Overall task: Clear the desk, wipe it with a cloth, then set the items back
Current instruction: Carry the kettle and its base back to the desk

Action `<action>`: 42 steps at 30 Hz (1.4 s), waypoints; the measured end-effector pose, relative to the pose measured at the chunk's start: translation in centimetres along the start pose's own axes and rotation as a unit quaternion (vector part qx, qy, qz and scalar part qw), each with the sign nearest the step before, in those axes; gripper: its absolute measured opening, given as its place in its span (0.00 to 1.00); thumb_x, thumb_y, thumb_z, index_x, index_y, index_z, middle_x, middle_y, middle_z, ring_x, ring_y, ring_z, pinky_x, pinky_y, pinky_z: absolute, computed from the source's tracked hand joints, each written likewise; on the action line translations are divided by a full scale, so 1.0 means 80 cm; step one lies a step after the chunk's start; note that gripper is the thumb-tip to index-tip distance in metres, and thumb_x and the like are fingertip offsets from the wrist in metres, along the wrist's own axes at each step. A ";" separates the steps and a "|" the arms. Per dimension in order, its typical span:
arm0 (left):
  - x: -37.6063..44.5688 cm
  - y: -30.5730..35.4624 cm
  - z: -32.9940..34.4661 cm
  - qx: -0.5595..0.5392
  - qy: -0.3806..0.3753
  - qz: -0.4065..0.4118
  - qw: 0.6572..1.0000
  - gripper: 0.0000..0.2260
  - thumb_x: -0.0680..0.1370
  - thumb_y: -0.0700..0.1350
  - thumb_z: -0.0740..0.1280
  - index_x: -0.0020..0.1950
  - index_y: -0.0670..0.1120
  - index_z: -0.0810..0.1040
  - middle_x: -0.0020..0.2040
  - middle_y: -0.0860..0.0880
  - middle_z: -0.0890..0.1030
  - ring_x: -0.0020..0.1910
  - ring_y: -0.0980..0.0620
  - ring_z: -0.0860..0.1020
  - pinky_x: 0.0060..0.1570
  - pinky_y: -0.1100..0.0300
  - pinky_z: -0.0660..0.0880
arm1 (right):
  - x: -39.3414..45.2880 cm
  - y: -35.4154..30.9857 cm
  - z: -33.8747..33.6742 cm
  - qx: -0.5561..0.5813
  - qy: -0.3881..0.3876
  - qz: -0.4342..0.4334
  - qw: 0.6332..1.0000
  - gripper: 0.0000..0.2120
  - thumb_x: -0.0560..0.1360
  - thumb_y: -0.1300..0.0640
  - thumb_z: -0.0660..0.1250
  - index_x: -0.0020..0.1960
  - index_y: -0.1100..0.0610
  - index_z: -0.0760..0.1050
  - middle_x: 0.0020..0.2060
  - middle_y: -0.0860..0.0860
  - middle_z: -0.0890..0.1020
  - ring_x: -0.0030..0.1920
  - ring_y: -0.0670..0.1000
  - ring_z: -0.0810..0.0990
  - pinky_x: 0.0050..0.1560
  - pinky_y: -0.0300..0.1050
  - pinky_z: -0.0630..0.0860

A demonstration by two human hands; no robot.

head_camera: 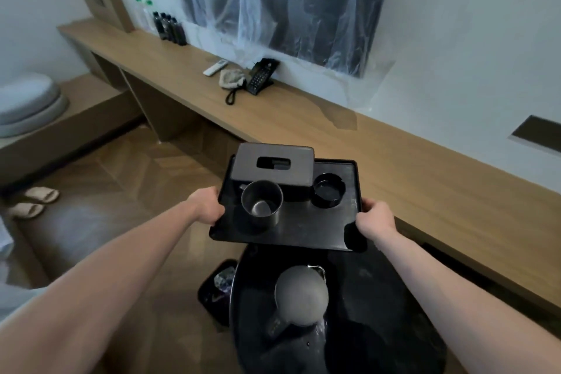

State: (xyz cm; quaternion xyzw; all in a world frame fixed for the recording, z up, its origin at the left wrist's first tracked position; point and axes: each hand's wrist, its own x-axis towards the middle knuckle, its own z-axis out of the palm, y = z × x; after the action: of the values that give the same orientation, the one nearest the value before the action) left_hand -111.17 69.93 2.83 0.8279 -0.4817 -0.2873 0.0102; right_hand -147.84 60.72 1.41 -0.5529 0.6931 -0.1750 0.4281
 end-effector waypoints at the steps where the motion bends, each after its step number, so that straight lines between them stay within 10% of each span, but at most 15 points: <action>1: -0.006 -0.025 -0.012 -0.004 0.003 -0.002 1.000 0.06 0.75 0.41 0.64 0.43 0.50 0.69 0.49 0.46 0.82 0.47 0.45 0.82 0.43 0.57 0.74 | -0.009 -0.016 0.016 0.000 -0.004 -0.004 1.000 0.15 0.79 0.64 0.64 0.59 0.49 0.83 0.50 0.54 0.85 0.51 0.58 0.82 0.47 0.49 0.79; 12: -0.066 -0.278 -0.099 -0.056 0.040 -0.011 0.998 0.04 0.75 0.42 0.65 0.49 0.49 0.74 0.46 0.51 0.79 0.48 0.46 0.78 0.46 0.56 0.73 | -0.087 -0.114 0.195 0.002 -0.108 0.031 0.994 0.24 0.79 0.63 0.68 0.73 0.52 0.75 0.60 0.55 0.83 0.56 0.59 0.83 0.41 0.50 0.80; 19: -0.066 -0.376 -0.132 -0.099 0.056 -0.028 0.993 0.04 0.77 0.41 0.64 0.45 0.51 0.73 0.44 0.52 0.80 0.43 0.53 0.79 0.39 0.58 0.74 | -0.115 -0.211 0.264 -0.024 -0.137 -0.005 0.990 0.24 0.80 0.65 0.67 0.75 0.53 0.73 0.60 0.54 0.82 0.58 0.57 0.83 0.57 0.59 0.82; 33: 0.081 -0.502 -0.254 -0.119 0.094 -0.075 0.986 0.01 0.77 0.46 0.65 0.48 0.50 0.75 0.44 0.53 0.82 0.43 0.54 0.80 0.40 0.58 0.77 | 0.001 -0.403 0.422 -0.021 -0.191 -0.054 0.980 0.22 0.80 0.63 0.69 0.73 0.52 0.75 0.59 0.49 0.79 0.58 0.53 0.79 0.44 0.45 0.77; 42: 0.192 -0.575 -0.349 -0.145 0.136 -0.122 0.972 0.01 0.78 0.46 0.66 0.46 0.51 0.75 0.44 0.53 0.80 0.42 0.56 0.77 0.35 0.61 0.70 | 0.090 -0.545 0.528 -0.051 -0.197 -0.082 0.976 0.22 0.80 0.63 0.68 0.72 0.49 0.75 0.62 0.49 0.78 0.63 0.55 0.79 0.58 0.56 0.80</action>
State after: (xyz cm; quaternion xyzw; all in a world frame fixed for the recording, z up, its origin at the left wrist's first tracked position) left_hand -55.50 74.96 5.44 0.9014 -0.3241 -0.2383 0.1603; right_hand -87.86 49.60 5.59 -0.6523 0.5555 -0.0614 0.5120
